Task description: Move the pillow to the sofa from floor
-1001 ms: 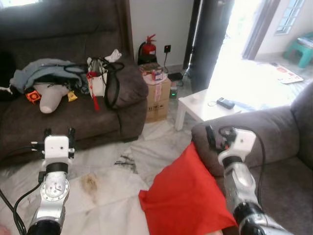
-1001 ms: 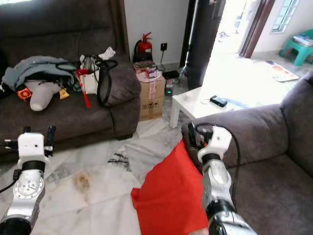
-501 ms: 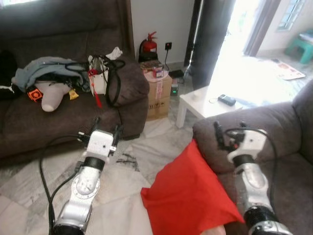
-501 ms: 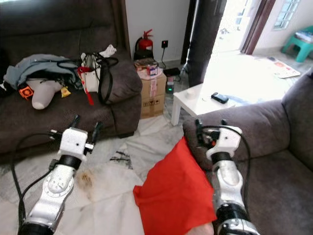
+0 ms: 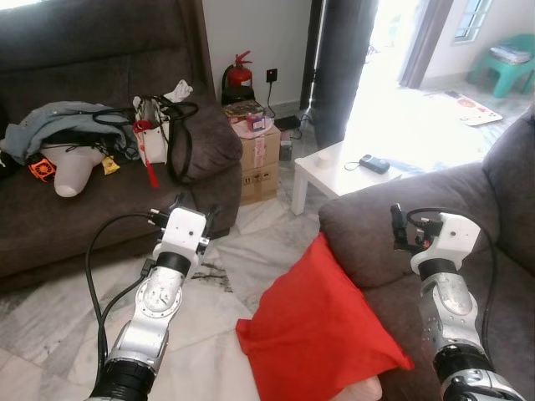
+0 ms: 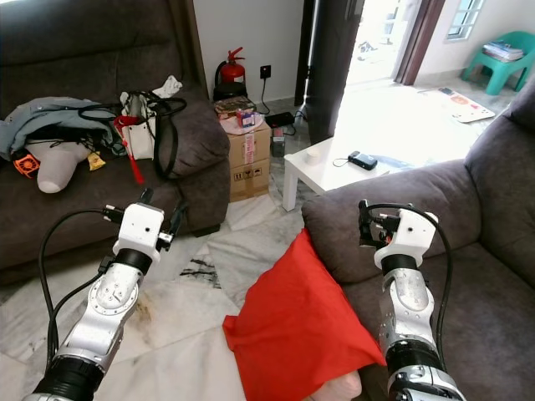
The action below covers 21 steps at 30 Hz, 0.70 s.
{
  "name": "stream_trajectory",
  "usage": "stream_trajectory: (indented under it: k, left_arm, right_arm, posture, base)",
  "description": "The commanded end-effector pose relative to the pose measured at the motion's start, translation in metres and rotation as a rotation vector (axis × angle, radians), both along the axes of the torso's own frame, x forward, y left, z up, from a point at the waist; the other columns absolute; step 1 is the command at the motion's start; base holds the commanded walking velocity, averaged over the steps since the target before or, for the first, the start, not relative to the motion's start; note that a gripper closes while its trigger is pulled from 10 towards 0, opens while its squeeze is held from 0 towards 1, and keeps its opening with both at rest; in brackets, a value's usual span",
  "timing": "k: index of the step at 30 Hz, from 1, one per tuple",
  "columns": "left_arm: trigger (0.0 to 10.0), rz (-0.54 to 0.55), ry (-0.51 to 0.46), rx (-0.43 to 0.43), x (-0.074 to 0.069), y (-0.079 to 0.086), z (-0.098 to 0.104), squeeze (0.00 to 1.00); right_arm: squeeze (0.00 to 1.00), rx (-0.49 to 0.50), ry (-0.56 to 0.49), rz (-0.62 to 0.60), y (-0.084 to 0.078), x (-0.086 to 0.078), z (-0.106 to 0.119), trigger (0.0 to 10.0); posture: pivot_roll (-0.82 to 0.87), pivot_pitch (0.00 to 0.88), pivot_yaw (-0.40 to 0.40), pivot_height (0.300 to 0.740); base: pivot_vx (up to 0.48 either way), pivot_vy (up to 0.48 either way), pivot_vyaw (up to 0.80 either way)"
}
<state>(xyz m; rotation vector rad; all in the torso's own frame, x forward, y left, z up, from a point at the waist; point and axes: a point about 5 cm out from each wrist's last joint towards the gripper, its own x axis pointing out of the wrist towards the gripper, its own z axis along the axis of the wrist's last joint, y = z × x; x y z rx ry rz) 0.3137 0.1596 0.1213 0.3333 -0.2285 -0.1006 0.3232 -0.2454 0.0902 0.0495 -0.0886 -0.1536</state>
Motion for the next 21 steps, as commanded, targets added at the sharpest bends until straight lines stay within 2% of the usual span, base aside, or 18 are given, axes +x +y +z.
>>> stream_trajectory:
  k: [1,5,6,9,11,15,17,21]
  left_arm:
    - [10.0,0.008,0.001,-0.019,0.004,0.003,0.003,0.0]
    - [10.0,0.032,0.007,0.002,0.012,0.009,0.005,0.0]
    - [10.0,0.06,0.013,-0.001,0.014,0.016,0.006,0.0]
    - [10.0,0.094,0.018,0.0,0.014,0.024,0.005,0.0]
    - [10.0,0.159,0.049,-0.036,0.011,0.038,-0.002,0.0]
    - [10.0,0.201,0.072,-0.077,0.006,0.047,-0.009,0.0]
    - [10.0,0.222,0.087,-0.078,-0.002,0.053,-0.013,0.0]
    - [10.0,0.233,0.099,-0.076,-0.006,0.059,-0.017,0.0]
  right_arm:
    - [0.0,0.015,-0.019,-0.026,-0.003,0.0,0.003,10.0]
    - [0.0,0.022,0.017,-0.079,-0.013,-0.012,-0.01,10.0]
    - [0.0,0.033,0.042,-0.106,-0.018,-0.015,-0.015,10.0]
    - [0.0,0.053,0.058,-0.124,-0.02,-0.016,-0.018,10.0]
    - [0.0,0.047,0.106,-0.138,-0.021,-0.016,-0.024,10.0]
    - [0.0,0.053,0.133,-0.147,-0.02,-0.017,-0.028,10.0]
    - [0.0,0.083,0.163,-0.156,-0.018,-0.018,-0.034,10.0]
    - [0.0,0.109,0.194,-0.14,-0.011,-0.018,-0.041,10.0]
  posture:
    - [-0.08,0.0,0.055,0.74]
    - [-0.08,0.0,0.068,0.74]
    - [-0.06,0.0,0.06,0.74]
    - [-0.05,0.0,0.056,0.74]
    - [-0.02,0.0,0.05,0.74]
    - [0.01,0.0,0.048,0.74]
    - [0.04,0.0,0.049,0.74]
    - [0.06,0.0,0.039,0.74]
  base:
    - [0.0,0.0,0.0]
    - [0.0,0.0,0.0]
    - [0.0,0.0,0.0]
    - [0.0,0.0,0.0]
    - [0.0,0.0,0.0]
    - [0.0,0.0,0.0]
    - [0.0,0.0,0.0]
    - [0.0,0.0,0.0]
